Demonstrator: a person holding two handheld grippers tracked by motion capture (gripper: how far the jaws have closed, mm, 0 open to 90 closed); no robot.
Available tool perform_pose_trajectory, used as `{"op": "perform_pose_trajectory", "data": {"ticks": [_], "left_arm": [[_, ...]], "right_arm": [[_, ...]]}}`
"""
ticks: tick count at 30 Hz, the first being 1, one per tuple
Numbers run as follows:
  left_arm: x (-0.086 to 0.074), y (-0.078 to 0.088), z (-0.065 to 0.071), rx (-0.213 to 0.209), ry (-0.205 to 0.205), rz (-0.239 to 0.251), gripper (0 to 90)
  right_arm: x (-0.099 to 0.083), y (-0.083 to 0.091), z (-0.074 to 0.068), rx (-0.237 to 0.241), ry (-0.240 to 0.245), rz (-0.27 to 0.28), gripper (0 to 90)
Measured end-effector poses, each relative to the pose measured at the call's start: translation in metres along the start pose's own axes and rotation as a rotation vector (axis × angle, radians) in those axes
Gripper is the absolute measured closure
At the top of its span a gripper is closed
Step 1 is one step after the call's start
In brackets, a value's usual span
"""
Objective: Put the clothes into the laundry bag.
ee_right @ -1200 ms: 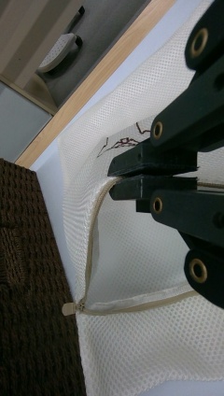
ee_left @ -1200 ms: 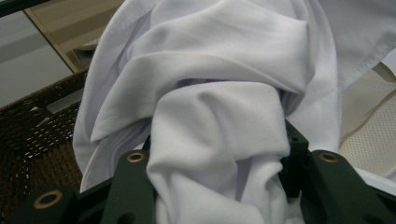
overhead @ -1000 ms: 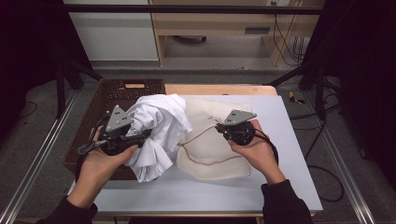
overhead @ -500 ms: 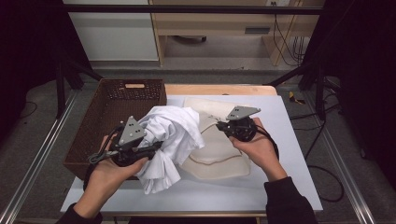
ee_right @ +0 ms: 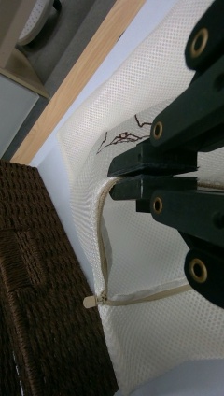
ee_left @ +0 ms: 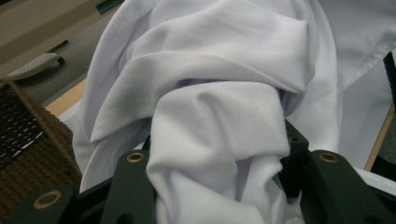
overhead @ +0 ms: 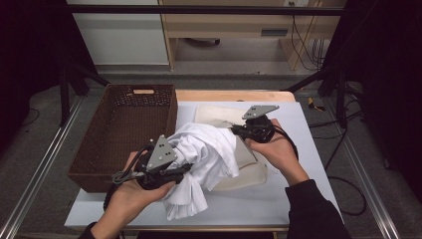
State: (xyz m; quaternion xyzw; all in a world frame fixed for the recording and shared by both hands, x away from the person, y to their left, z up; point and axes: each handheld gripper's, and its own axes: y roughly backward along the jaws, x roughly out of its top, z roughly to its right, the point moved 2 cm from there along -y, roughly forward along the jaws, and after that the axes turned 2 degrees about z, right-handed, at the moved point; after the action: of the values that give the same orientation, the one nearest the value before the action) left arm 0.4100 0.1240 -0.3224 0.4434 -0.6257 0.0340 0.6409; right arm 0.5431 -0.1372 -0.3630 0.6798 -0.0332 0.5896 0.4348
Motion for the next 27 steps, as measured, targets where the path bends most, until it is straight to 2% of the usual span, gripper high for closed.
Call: {"op": "perform_pose_trajectory", "data": {"ticks": [6,11,18,23,27], "left_arm": [[-0.004,-0.018,0.009,-0.032,-0.019,-0.023,53.5],[-0.009,-0.026,0.014,-0.050,-0.034,-0.031,53.5],[-0.012,-0.035,0.015,-0.055,-0.027,-0.031,53.5],[-0.013,-0.040,0.016,-0.058,-0.043,-0.047,53.5],[-0.013,-0.042,0.017,-0.058,-0.038,-0.043,53.4]], "right_arm": [[0.003,-0.001,0.003,0.000,-0.008,-0.012,88.0],[0.006,-0.001,0.005,0.004,0.000,-0.022,88.0],[0.010,0.000,0.006,-0.012,0.013,-0.033,88.1],[0.011,0.002,0.008,-0.015,0.015,-0.039,88.1],[0.011,0.003,0.009,-0.017,0.021,-0.047,88.1]]}}
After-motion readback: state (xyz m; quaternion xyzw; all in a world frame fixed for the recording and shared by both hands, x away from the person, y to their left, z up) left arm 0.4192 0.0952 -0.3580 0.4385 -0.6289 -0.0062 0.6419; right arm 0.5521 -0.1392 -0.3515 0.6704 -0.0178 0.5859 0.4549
